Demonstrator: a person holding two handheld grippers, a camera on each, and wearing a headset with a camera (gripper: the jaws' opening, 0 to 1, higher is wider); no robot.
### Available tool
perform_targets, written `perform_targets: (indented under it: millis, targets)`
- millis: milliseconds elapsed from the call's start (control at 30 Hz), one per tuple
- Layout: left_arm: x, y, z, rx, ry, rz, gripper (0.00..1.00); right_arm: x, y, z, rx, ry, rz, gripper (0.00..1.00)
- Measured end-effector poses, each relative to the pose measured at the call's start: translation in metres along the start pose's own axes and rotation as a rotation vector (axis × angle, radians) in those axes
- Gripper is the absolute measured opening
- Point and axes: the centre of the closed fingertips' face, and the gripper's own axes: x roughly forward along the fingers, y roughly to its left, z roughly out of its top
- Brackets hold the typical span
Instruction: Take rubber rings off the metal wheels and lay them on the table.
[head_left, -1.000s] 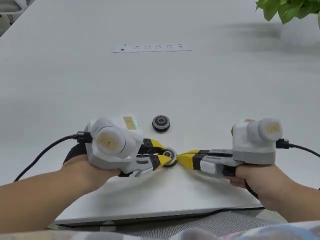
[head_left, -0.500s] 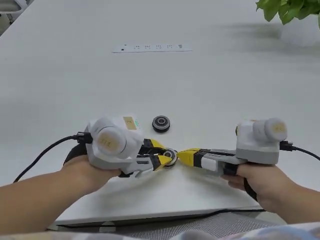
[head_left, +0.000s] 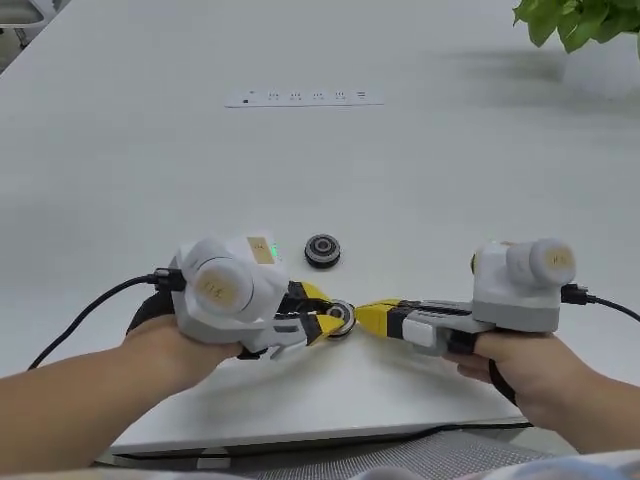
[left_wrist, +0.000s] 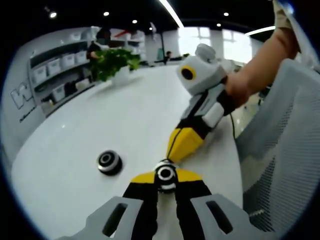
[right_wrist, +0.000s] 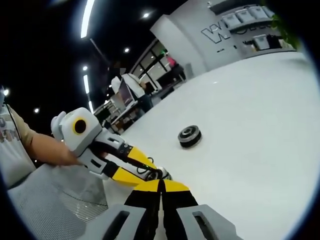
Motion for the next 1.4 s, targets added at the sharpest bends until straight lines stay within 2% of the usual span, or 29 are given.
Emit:
perform_targets:
  millis: [300, 600, 1000, 1400]
  targets:
    - [0.0, 0.0, 0.0, 0.0, 0.002, 0.001, 0.12, 0.002, 0.005, 0.0, -0.05, 0.018, 0.011, 0.0]
    - [0.0, 0.0, 0.0, 0.0, 0.003, -0.001, 0.12, 0.003, 0.002, -0.001, -0.085, 0.028, 0.013, 0.0]
    - [-0.001, 0.0, 0.0, 0.006, 0.004, -0.004, 0.12, 0.006, 0.005, -0.002, -0.104, 0.038, 0.025, 0.0]
    - [0.0, 0.0, 0.0, 0.005, 0.0, -0.005, 0.12, 0.008, 0.015, 0.001, -0.092, 0.022, 0.07, 0.0]
